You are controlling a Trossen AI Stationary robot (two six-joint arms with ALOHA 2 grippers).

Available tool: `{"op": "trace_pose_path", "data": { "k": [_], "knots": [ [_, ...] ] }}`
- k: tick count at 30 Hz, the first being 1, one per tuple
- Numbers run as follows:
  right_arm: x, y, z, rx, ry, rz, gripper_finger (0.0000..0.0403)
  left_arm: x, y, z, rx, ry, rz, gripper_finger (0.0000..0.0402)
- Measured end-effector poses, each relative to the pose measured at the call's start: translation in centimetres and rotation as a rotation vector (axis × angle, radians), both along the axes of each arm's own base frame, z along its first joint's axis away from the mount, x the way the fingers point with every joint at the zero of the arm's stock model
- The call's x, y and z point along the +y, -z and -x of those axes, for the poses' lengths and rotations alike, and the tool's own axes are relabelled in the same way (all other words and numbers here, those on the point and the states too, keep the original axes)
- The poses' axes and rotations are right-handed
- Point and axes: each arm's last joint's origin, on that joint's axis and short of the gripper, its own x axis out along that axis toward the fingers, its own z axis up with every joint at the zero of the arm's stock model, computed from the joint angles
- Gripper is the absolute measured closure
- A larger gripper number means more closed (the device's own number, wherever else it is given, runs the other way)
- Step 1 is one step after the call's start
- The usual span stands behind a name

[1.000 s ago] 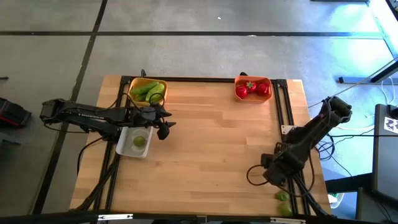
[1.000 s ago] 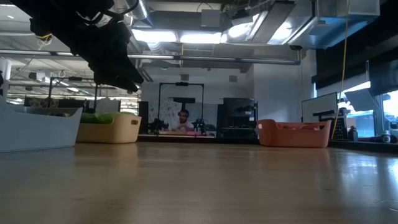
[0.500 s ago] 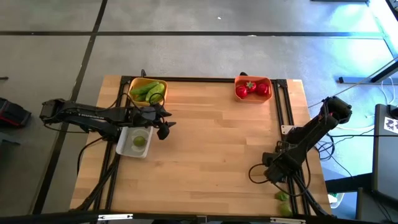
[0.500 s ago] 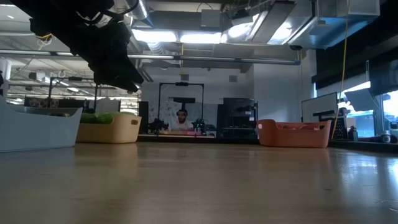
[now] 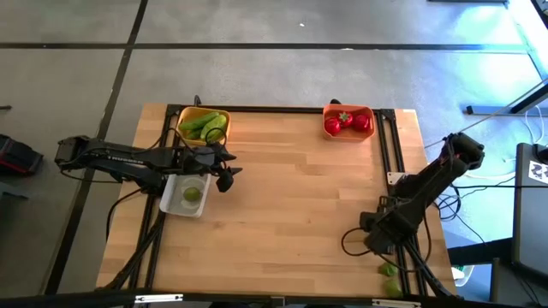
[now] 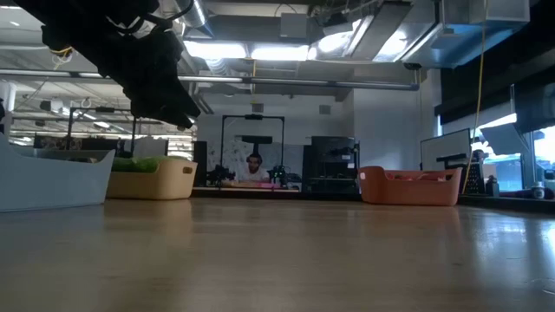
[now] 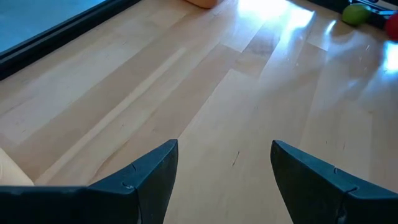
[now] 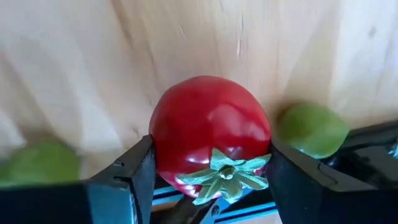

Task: Sort produce into baskets
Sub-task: Put the red tomato into the orange bin

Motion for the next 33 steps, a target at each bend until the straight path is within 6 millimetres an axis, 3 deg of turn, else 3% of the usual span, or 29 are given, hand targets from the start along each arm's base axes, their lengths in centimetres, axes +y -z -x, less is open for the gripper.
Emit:
{"op": "trace_pose_path", "data": {
  "k": [7, 14, 26, 33],
  "knots": [
    [-0.2, -3.6, -1.7, -0.141, 0.000, 0.086, 0.0173, 0.0, 0.0, 0.0, 0.000, 0.000, 0.000, 0.0151],
    [-3.1, -5.9, -4.1, -0.257, 0.039, 0.253, 0.0172, 0.0, 0.0, 0.0, 0.000, 0.000, -0.001, 0.0151],
    [-12.0, -8.4, -5.8, -0.336, 0.088, 0.420, 0.0171, 0.0, 0.0, 0.0, 0.002, 0.003, -0.007, 0.0151],
    [-18.1, -8.5, -6.2, -0.348, 0.158, 0.474, 0.0171, 0.0, 0.0, 0.0, 0.002, 0.003, -0.008, 0.0151]
  ]
}}
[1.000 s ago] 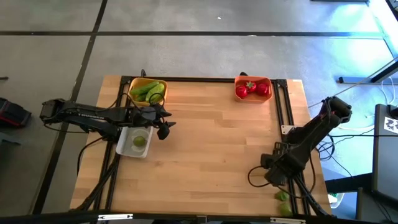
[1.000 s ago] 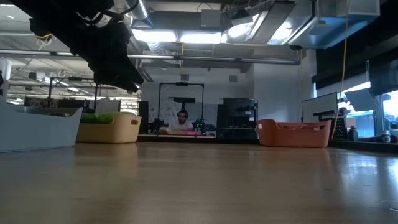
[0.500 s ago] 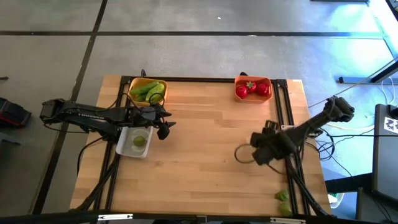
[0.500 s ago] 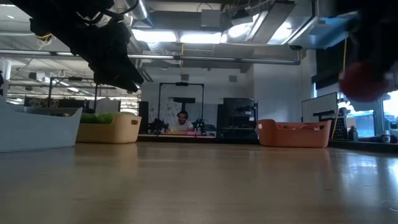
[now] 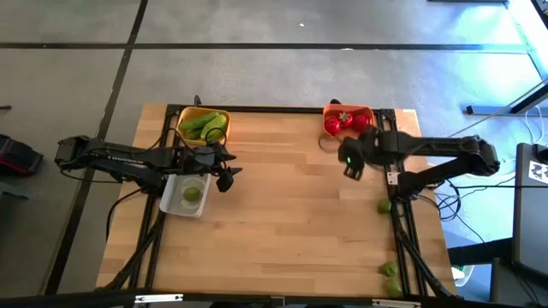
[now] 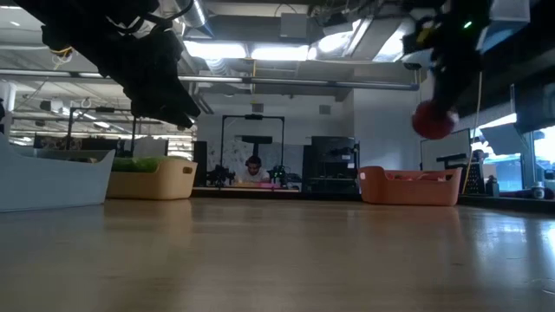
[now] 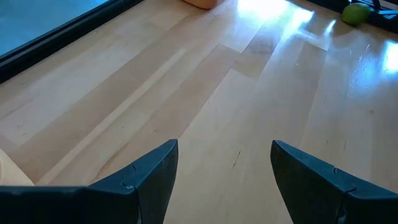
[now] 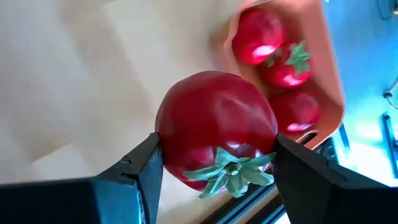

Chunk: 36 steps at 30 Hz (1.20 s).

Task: Sort produce into baskets
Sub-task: Put the red tomato into the orange bin

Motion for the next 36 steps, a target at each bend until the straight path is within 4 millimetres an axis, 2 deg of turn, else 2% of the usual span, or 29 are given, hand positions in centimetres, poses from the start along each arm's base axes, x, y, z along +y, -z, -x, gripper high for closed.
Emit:
{"op": "trace_pose_path", "data": {
  "k": [9, 17, 25, 36],
  "knots": [
    [-7.6, 1.4, 0.2, -0.098, 0.079, 0.022, 0.0171, 0.0, 0.0, 0.0, -0.001, 0.000, 0.000, 0.0151],
    [-11.9, 4.1, 2.7, -0.141, 0.230, 0.038, 0.0171, 0.0, 0.0, 0.0, -0.001, -0.005, -0.004, 0.0151],
    [-13.8, 6.6, 4.3, -0.220, 0.330, 0.050, 0.0171, 0.0, 0.0, 0.0, -0.001, -0.007, -0.005, 0.0151],
    [-13.8, 9.4, 5.0, -0.242, 0.357, 0.064, 0.0171, 0.0, 0.0, 0.0, -0.001, -0.007, -0.005, 0.0150]
  ]
}}
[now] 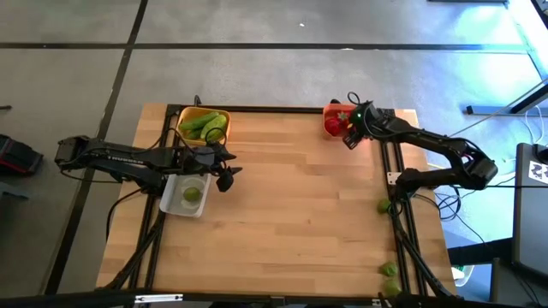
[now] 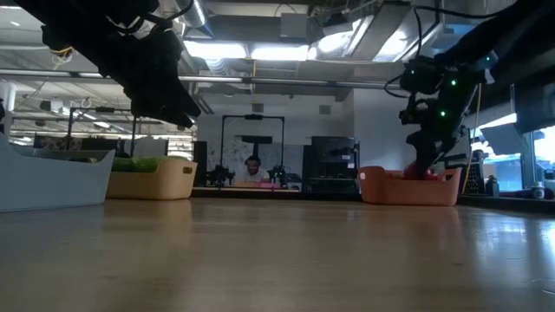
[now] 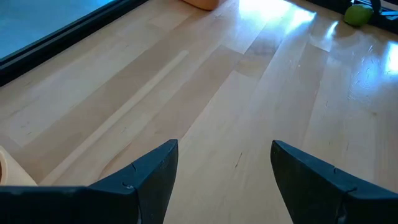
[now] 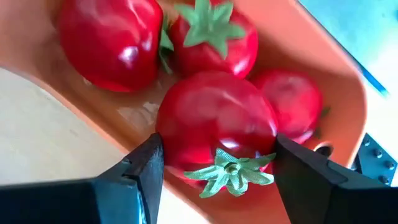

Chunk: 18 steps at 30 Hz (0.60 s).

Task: Sort produce into baskets
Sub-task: Put the red tomato into the orange bin

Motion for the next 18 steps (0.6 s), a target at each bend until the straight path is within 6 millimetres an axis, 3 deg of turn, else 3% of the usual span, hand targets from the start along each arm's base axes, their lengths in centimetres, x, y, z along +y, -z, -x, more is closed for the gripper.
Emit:
{"op": "trace_pose_path", "data": {
  "k": [6, 12, 18],
  "knots": [
    [0.1, 1.1, 0.1, 0.016, 0.018, -0.024, 0.0164, 0.0, 0.0, 0.0, 0.000, 0.000, 0.000, 0.0150],
    [0.0, 1.4, 0.1, 0.023, 0.020, -0.033, 0.0129, 0.0, 0.0, 0.0, 0.000, -0.002, 0.000, 0.0150],
    [0.0, 0.0, -0.1, 0.022, 0.009, -0.053, 0.0090, 0.0, 0.0, 0.0, 0.000, -0.002, 0.000, 0.0150]
  ]
}}
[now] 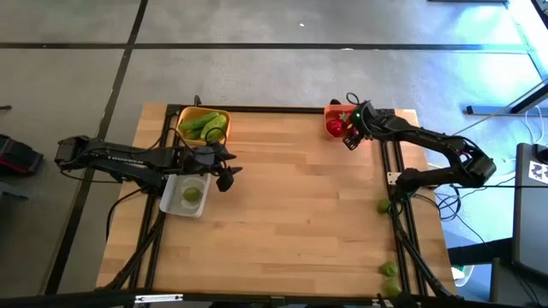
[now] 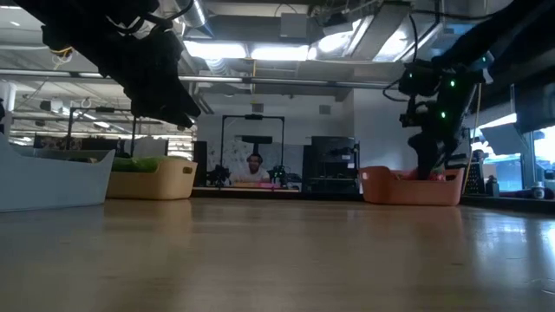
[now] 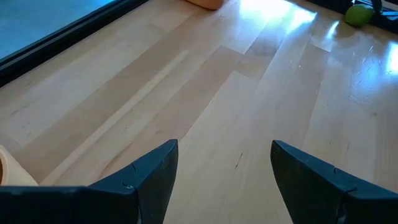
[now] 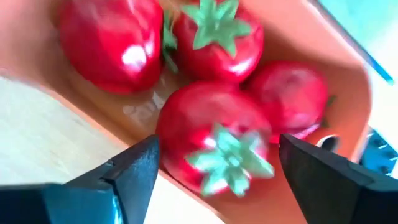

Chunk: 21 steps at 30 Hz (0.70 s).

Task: Sort produce into baskets
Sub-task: Put the red tomato into the orange bin, then put the top green lime into the white bin

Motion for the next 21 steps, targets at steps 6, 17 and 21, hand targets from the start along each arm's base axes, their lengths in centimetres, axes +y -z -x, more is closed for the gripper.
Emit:
{"op": "trace_pose_path", "data": {
  "k": [6, 17, 21],
  "knots": [
    [0.3, -4.0, 0.0, -0.021, -0.027, -0.051, 0.0082, 0.0, 0.0, 0.0, 0.000, 0.000, 0.000, 0.0150],
    [3.2, -7.8, 1.9, -0.150, -0.058, -0.251, 0.0082, 0.0, 0.0, 0.0, 0.000, 0.000, 0.000, 0.0150],
    [5.0, -8.0, 2.4, -0.125, -0.092, -0.334, 0.0081, 0.0, 0.0, 0.0, -0.001, 0.000, 0.000, 0.0150]
  ]
}}
